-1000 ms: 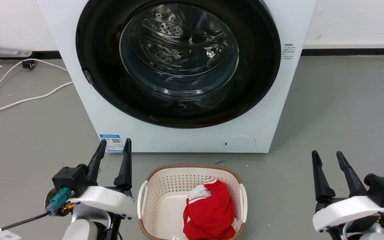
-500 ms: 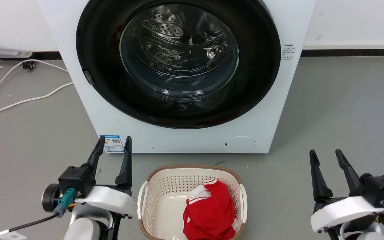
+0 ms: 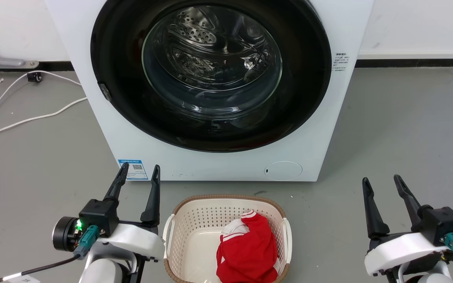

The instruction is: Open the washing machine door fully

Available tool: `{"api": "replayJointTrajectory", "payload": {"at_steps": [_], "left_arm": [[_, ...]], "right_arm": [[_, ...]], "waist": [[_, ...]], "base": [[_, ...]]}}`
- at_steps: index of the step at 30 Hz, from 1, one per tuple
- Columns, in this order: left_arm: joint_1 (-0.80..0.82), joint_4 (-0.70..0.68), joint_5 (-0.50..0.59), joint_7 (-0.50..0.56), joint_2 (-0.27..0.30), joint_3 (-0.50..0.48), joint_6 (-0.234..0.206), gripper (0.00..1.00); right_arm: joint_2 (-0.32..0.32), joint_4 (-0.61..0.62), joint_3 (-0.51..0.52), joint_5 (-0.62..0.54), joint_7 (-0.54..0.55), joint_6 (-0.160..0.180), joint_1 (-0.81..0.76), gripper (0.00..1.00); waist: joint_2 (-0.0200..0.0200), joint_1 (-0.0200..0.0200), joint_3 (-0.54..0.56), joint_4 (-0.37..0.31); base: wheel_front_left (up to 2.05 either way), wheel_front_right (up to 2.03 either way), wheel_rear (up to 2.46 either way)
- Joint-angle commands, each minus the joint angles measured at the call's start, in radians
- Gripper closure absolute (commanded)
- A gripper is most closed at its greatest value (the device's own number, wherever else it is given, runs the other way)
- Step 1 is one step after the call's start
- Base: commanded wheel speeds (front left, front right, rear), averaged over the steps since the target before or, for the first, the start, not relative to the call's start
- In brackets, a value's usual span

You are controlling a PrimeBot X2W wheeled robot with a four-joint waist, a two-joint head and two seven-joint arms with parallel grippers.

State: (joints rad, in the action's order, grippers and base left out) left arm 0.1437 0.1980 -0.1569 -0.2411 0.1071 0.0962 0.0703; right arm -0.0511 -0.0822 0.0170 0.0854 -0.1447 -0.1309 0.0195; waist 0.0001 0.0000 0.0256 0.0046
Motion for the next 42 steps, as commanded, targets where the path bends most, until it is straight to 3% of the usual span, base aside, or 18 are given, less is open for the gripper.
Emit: {"api": "replayJointTrajectory", "payload": {"at_steps": [1,12,28,29,30,31,37,42], "left_arm": [[0.0,0.0,0.019,-0.007,-0.003,0.001,0.003,0.0],[0.002,0.019,0.07,-0.026,-0.019,-0.015,0.017,0.0],[0.008,0.035,0.07,-0.025,-0.037,-0.035,0.033,0.0],[0.007,0.034,0.07,-0.025,-0.037,-0.037,0.034,0.0],[0.007,0.034,0.071,-0.025,-0.038,-0.038,0.033,0.0],[0.006,0.033,0.072,-0.025,-0.039,-0.039,0.033,0.0],[0.006,0.03,0.072,-0.025,-0.042,-0.044,0.036,0.0],[0.002,0.03,0.074,-0.025,-0.045,-0.051,0.037,0.0]], "right_arm": [[0.001,0.002,-0.002,-0.013,-0.006,0.0,-0.007,0.0],[0.002,-0.005,-0.005,-0.07,-0.024,0.0,-0.011,0.0],[0.002,-0.033,0.003,-0.042,-0.032,0.0,0.004,0.0],[0.002,-0.035,0.003,-0.04,-0.033,0.0,0.004,0.35],[0.002,-0.035,0.004,-0.038,-0.035,0.0,0.004,0.86],[0.002,-0.037,0.005,-0.035,-0.036,0.0,0.004,1.0],[0.002,-0.044,0.013,0.063,-0.057,0.0,0.01,1.0],[0.002,-0.069,0.012,0.447,-0.088,0.0,0.027,1.0]], "waist": [[-0.0001,0.0,0.0,0.0],[-0.0001,0.0,0.004,0.001],[-0.0001,0.0,0.002,0.003],[-0.0001,0.0,0.002,0.003],[-0.0001,0.0,0.002,0.003],[-0.0001,0.0,0.002,0.004],[-0.0001,0.0,0.001,0.004],[-0.0001,0.0,0.002,0.003]], "base": [[0.0,0.0,0.0],[0.0,0.0,0.0],[0.0,0.0,0.0],[0.0,0.0,0.0],[0.0,0.0,0.0],[0.0,0.0,0.0],[0.0,0.0,0.0],[0.0,0.0,0.0]]}}
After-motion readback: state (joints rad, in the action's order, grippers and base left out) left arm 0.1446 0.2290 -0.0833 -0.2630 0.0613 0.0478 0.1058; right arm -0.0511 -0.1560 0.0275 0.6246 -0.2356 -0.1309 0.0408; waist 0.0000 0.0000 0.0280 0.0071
